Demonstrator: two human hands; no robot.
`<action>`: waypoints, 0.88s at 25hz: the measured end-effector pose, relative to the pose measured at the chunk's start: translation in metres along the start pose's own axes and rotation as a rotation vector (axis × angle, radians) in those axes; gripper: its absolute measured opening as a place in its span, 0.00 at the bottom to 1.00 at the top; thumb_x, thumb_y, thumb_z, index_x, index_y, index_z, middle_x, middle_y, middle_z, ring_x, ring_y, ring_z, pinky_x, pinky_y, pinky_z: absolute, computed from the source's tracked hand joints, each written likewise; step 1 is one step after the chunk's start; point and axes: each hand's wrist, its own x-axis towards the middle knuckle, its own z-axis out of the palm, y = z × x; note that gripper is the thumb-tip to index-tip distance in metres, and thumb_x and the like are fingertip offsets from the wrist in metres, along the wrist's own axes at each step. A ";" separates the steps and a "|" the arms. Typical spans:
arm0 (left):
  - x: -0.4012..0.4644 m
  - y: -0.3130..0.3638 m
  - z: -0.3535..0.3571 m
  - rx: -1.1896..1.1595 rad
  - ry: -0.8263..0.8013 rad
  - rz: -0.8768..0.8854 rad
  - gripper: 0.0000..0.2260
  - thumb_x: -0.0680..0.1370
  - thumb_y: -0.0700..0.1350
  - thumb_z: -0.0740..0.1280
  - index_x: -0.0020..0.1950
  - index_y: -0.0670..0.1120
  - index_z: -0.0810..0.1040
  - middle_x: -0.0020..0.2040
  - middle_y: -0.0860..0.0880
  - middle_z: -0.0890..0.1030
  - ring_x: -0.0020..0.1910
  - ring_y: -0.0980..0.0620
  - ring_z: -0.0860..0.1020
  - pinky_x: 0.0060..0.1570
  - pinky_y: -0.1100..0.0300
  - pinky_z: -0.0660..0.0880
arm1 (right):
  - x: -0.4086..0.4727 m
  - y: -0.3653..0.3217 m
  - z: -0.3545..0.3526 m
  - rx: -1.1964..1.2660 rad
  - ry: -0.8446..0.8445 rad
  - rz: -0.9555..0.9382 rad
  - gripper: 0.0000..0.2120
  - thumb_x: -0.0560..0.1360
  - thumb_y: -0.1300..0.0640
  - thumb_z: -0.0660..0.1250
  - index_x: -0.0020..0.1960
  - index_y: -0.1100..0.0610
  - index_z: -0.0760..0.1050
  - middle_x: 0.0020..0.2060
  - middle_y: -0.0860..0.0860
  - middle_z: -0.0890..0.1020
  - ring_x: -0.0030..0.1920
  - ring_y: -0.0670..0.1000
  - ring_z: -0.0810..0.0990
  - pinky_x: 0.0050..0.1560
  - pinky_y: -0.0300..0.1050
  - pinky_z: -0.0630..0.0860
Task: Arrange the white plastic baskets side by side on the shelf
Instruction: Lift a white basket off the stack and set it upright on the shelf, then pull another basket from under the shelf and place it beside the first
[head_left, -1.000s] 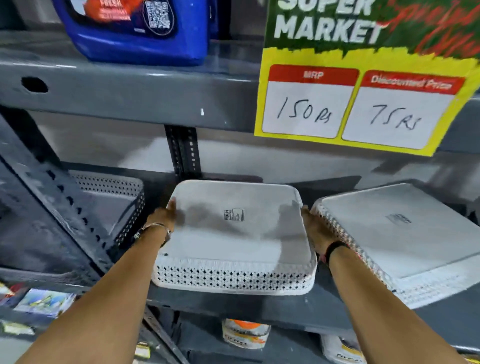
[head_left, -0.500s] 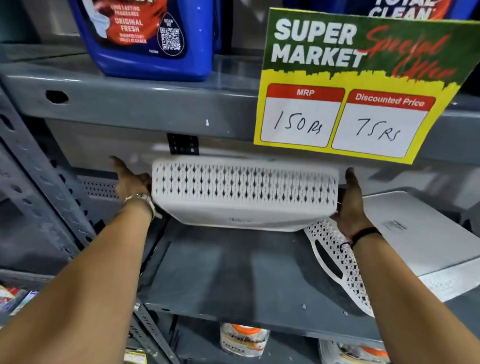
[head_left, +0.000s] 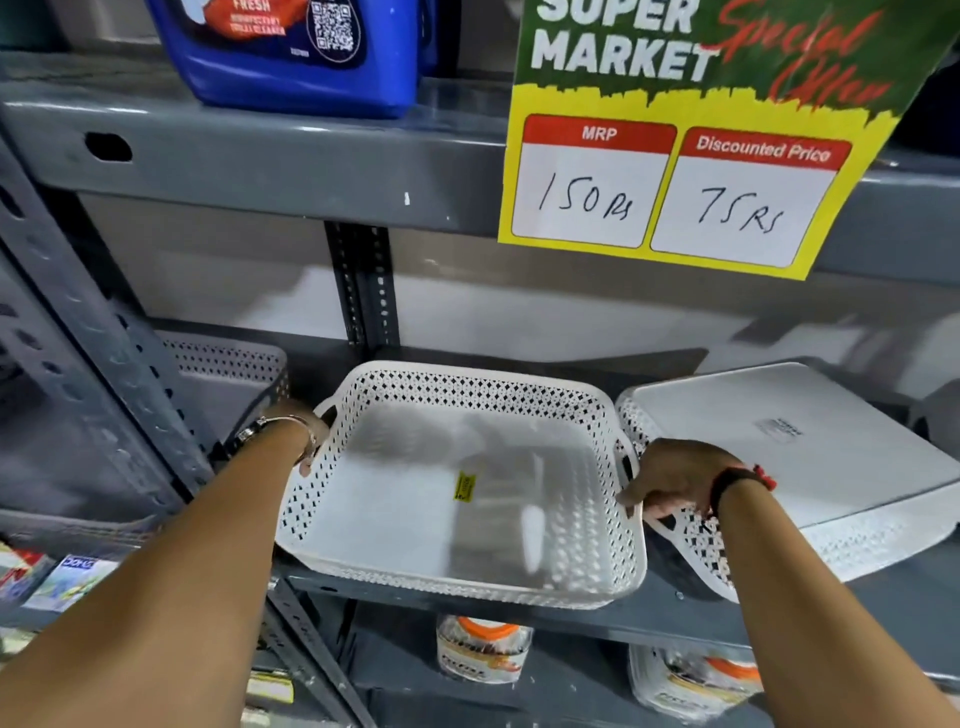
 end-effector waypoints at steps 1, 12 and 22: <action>-0.001 0.001 -0.001 0.015 0.028 0.005 0.16 0.79 0.36 0.59 0.64 0.29 0.71 0.64 0.31 0.75 0.63 0.36 0.75 0.55 0.48 0.75 | -0.004 -0.002 0.000 -0.038 0.000 0.002 0.15 0.69 0.60 0.72 0.25 0.58 0.76 0.13 0.46 0.76 0.15 0.40 0.74 0.22 0.29 0.70; -0.049 0.133 0.063 0.010 0.236 0.388 0.21 0.77 0.44 0.62 0.68 0.36 0.67 0.68 0.35 0.70 0.68 0.37 0.69 0.67 0.51 0.67 | -0.001 0.092 -0.110 0.108 0.697 -0.027 0.19 0.72 0.52 0.67 0.29 0.63 0.73 0.24 0.58 0.80 0.32 0.55 0.83 0.43 0.48 0.77; -0.135 0.256 0.201 -0.501 -0.147 0.268 0.21 0.78 0.40 0.62 0.69 0.36 0.68 0.69 0.38 0.72 0.68 0.38 0.71 0.67 0.50 0.69 | 0.042 0.234 -0.184 -0.300 0.595 0.060 0.21 0.81 0.56 0.47 0.67 0.64 0.67 0.66 0.64 0.72 0.66 0.60 0.71 0.66 0.50 0.65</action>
